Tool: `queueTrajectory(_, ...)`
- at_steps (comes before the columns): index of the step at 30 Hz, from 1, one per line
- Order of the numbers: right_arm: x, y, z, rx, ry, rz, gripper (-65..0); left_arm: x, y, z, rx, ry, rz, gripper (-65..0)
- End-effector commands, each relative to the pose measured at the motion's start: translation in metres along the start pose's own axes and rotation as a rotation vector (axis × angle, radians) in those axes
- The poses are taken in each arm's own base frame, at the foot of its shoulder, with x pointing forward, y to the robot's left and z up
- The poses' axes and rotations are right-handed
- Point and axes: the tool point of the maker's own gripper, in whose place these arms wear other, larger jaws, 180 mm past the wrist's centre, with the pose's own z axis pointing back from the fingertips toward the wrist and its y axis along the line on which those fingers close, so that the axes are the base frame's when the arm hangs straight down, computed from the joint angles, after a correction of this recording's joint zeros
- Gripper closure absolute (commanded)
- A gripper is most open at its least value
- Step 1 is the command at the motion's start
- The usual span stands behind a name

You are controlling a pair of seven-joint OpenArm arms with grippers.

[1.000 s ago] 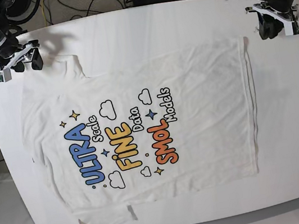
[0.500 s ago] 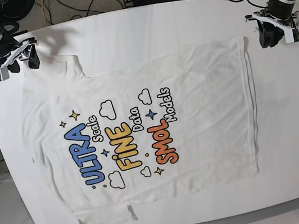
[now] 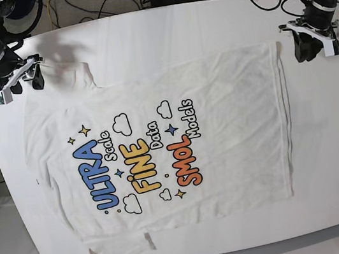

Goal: Fold the T-shirt properly
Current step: 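Grasp the shirt's shoulder edges with both grippers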

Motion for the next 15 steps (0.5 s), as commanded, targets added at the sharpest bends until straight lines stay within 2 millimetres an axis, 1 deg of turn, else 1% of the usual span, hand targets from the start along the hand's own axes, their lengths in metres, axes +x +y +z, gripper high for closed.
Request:
queueTrajectory(1,0.009,-0.001,0.0,-0.013,-0.019,0.024,-38.4,0.01,0.001,0.001,-0.001,-0.033,-0.007,-11.7)
queueTrajectory(7,-0.006,-0.003,-0.008,-0.044,0.035,-0.01,-36.3,0.008,-0.001,-0.002,-0.007,-0.025,-0.004,-11.9)
queueTrajectory(8,-0.008,-0.003,-0.01,-0.045,0.043,-0.02,-35.2,0.009,-0.001,-0.002,-0.01,-0.032,-0.001,-11.8)
queueTrajectory(9,-0.009,-0.004,-0.01,-0.049,0.045,-0.024,-33.9,0.009,-0.001,-0.002,-0.008,-0.029,-0.002,-11.8)
queueTrajectory(10,-0.007,-0.006,-0.011,-0.052,0.045,-0.024,-36.0,0.015,-0.001,-0.002,-0.01,-0.052,-0.001,-12.0)
queueTrajectory(15,-0.004,-0.021,-0.02,-0.057,0.058,-0.039,-35.9,0.016,-0.003,-0.003,-0.014,-0.054,-0.002,-12.2)
